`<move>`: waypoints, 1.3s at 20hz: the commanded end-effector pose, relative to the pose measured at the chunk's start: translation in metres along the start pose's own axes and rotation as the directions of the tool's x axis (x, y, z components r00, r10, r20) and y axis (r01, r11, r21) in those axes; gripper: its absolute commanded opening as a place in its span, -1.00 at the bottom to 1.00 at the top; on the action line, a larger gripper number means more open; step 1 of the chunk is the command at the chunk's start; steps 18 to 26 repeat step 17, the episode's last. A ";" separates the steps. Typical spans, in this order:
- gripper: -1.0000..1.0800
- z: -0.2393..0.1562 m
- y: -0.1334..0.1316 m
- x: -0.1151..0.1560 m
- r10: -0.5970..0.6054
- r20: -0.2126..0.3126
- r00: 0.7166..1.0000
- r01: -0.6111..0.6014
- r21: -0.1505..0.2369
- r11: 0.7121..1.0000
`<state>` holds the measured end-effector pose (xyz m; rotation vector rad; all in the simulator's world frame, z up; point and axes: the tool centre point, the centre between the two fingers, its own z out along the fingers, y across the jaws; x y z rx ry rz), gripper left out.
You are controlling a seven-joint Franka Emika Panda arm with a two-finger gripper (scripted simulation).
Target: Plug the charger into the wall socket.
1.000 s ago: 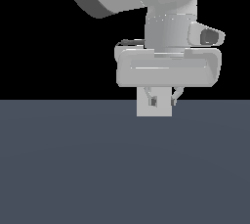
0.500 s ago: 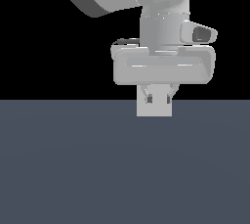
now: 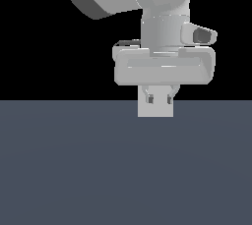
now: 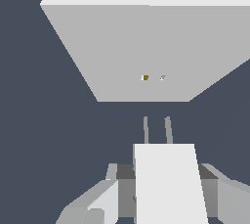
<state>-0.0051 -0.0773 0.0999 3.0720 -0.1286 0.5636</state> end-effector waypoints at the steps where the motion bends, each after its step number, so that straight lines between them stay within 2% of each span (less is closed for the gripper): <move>1: -1.00 0.002 0.000 0.005 0.000 0.000 1.000 0.000 0.000 1.000; 12: -1.00 0.015 0.000 0.039 -0.001 0.000 1.000 0.001 -0.001 1.000; 26: -1.00 0.016 0.000 0.043 0.001 0.000 1.000 -0.001 0.000 1.000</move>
